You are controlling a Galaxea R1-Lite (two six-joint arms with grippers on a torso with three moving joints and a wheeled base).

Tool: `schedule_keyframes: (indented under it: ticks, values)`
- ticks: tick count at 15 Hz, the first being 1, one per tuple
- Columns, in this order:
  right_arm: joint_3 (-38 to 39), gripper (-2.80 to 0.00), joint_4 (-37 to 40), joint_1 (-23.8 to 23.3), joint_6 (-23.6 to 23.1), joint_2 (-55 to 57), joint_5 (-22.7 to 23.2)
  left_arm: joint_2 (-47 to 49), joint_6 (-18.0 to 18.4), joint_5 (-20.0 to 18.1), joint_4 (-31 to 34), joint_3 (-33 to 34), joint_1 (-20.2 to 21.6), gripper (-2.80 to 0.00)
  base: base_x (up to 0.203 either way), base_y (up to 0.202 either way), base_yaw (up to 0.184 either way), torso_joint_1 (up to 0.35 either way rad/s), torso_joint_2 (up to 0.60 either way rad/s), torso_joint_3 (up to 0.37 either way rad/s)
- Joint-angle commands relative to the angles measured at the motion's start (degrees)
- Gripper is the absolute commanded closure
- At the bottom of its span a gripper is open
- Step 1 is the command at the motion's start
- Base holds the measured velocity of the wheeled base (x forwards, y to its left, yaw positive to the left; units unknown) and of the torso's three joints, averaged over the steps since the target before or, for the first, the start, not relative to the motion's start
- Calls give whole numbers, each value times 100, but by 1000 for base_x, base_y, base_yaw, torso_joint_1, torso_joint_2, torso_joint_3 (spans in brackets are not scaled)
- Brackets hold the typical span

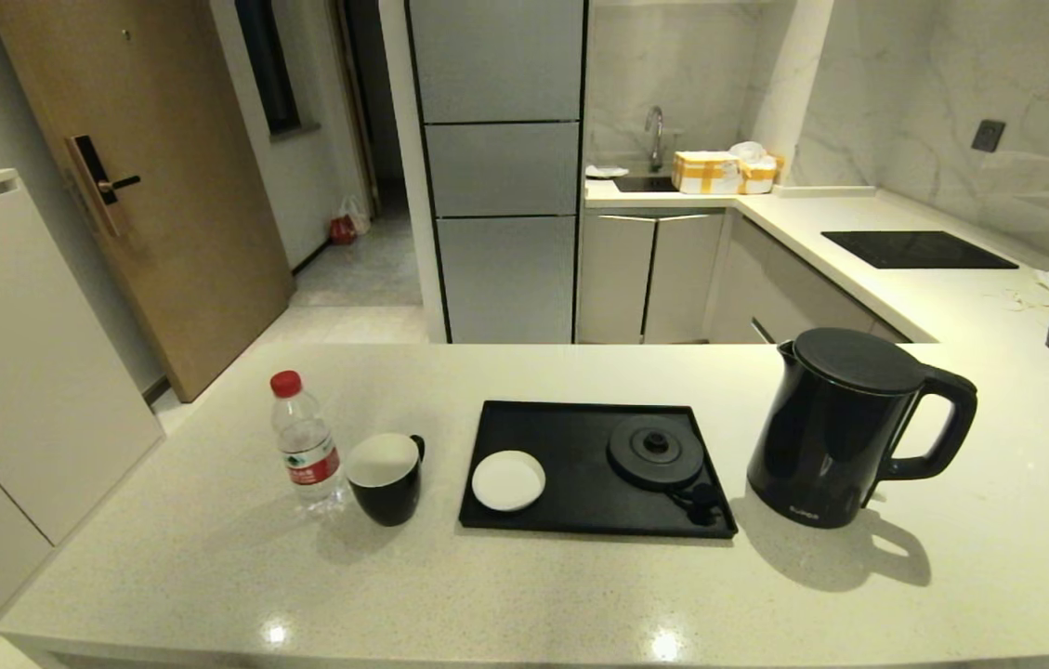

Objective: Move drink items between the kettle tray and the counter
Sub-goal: Return the kettle to its original position

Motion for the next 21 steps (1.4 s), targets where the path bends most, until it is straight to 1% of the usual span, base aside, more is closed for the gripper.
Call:
schedule_keyframes:
  ticks: [1, 2, 3, 4, 5, 6, 7, 8, 10, 11, 12, 13, 15, 21]
  values:
    - [9, 0, 1, 3, -3, 7, 8, -1731, 200, -28, 754, 478, 126, 0, 0, 0, 0, 0, 0, 0]
    - [13, 0, 1, -2, -3, 7, 0, -2369, 326, -122, 838, 972, 212, 0, 0, 0, 0, 0, 0, 0]
    - [9, 0, 1, 3, -3, 7, 8, -2826, 396, -210, 805, 1700, 282, 0, 0, 0, 0, 0, 0, 0]
    - [9, 0, 1, 2, -3, 7, 8, -3077, 402, -267, 567, 2428, 335, 0, 0, 0, 0, 0, 0, 0]
    - [9, 0, 1, 3, -3, 7, 8, -3185, 395, -325, 196, 3021, 385, 0, 0, 0, 0, 0, 0, 0]
    - [9, 0, 1, 3, -3, 7, 8, -3271, 388, -378, -146, 3353, 431, 0, 0, 0, 0, 0, 0, 0]
    - [17, 0, 1, 3, -3, 7, 1, -3342, 383, -419, -416, 3496, 469, 0, 0, 0, 0, 0, 0, 0]
    - [15, 0, 1, -6, -3, 7, 0, -3341, 387, -381, -963, 3775, 471, 0, 0, 0, 0, 0, 0, 0]
    - [9, 0, 1, -6, -3, 7, 8, -3341, 586, -58, -2308, 4692, 474, 0, 0, 0, 0, 0, 0, 0]
    - [9, 0, 1, 1, -3, 7, 2, -3342, 720, 49, -2669, 4873, 476, 0, 0, 0, 0, 0, 0, 0]
    - [9, 0, 1, 3, -3, 7, 8, -3342, 877, 56, -2583, 4859, 476, 0, 0, 0, 0, 0, 0, 0]
    - [13, 0, 1, 3, -3, 7, 0, -3343, 1001, 63, -2128, 4816, 476, 0, 0, 0, 0, 0, 0, 0]
    - [11, 0, 1, -1, -3, 7, 2, -3343, 873, 73, -2039, 4793, 477, 0, 0, 0, 0, 0, 0, 0]
    - [9, 0, 8, 2, -40, 7, 13, -3343, 873, 68, -2069, 4797, 477, 0, 0, 0, 0, 0, 0, 0]
